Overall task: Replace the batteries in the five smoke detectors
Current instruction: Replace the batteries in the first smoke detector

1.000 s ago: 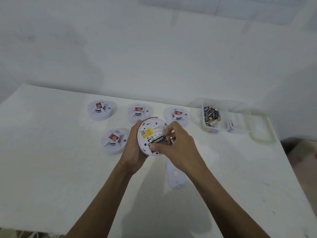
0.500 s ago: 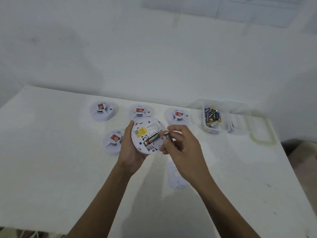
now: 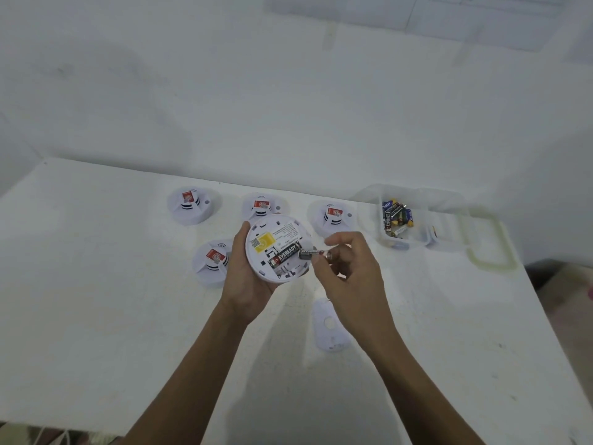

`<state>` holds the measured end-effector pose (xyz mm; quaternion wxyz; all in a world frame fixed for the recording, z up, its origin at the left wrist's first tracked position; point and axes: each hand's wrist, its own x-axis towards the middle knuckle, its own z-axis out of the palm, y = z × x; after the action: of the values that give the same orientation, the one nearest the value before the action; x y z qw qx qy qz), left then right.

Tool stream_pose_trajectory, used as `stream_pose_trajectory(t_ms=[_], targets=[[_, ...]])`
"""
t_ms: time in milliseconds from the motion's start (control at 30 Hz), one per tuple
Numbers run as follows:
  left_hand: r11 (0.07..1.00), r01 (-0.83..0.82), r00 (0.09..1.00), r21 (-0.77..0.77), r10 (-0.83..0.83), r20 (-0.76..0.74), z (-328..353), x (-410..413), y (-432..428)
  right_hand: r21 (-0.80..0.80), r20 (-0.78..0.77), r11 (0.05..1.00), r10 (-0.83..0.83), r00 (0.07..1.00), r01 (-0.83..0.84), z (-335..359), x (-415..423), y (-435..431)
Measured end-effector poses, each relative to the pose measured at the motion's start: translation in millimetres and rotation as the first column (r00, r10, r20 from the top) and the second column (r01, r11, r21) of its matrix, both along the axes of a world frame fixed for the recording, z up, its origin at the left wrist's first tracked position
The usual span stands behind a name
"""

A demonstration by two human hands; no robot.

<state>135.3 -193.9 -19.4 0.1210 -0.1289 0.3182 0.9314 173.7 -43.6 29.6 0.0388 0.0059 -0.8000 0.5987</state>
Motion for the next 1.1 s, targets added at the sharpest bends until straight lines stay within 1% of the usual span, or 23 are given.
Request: stream_pose_trajectory(t_ms=[133, 300, 400, 533, 633, 767, 833, 900, 1033, 1100], targets=[[1.0, -0.014, 1.0, -0.023, 0.014, 0.008, -2.9, -1.0, -0.6, -0.018, -0.023, 0.999, -0.04, 0.999, 0.04, -3.4, -3.9, -3.3], [0.999, -0.019, 1.0, -0.043, 0.019, -0.002, -0.7, -2.7, -0.4, 0.026, -0.051, 0.995, -0.092, 0.994, 0.093, -9.0, -3.4, -12.1], [0.999, -0.012, 1.0, -0.048, 0.012, -0.004, 0.1, -2.9, 0.2, 0.059, -0.106, 0.991, -0.116, 0.988, 0.123, -8.4, -2.1, -16.8], [0.999, -0.009, 1.0, -0.049, 0.009, -0.007, 0.5, -3.2, 0.5, 0.18, -0.241, 0.971, -0.112, 0.964, 0.158, -13.1, -1.8, -21.8], [0.999, -0.017, 1.0, -0.04, 0.016, -0.01, -1.5, -3.4, -0.7, 0.237, -0.32, 0.952, -0.111, 0.941, 0.193, -18.8, -1.2, -23.5], [0.999, -0.018, 1.0, -0.033, 0.018, -0.006, -2.3, -3.7, 0.1, 0.233, -0.315, 0.948, -0.138, 0.939, 0.218, -27.3, 2.9, -28.3], [0.999, -0.024, 1.0, -0.028, 0.024, -0.004, -2.8, -3.9, 1.0, 0.263, -0.334, 0.938, -0.13, 0.934, 0.224, -29.7, 3.9, -29.8], [0.999, -0.034, 0.999, -0.03, 0.033, -0.019, -3.4, -4.4, 1.9, 0.286, -0.364, 0.93, -0.117, 0.924, 0.23, -30.9, 1.3, -28.8], [0.998, -0.052, 0.998, -0.044, 0.05, -0.046, -1.2, -3.0, 3.4, 0.314, -0.354, 0.921, -0.112, 0.929, 0.23, -31.7, -2.3, -27.8], [0.995, -0.065, 0.995, -0.08, 0.058, -0.076, -2.1, -3.2, 3.4, 0.327, -0.35, 0.918, -0.102, 0.931, 0.223, -31.9, -1.5, -27.9]])
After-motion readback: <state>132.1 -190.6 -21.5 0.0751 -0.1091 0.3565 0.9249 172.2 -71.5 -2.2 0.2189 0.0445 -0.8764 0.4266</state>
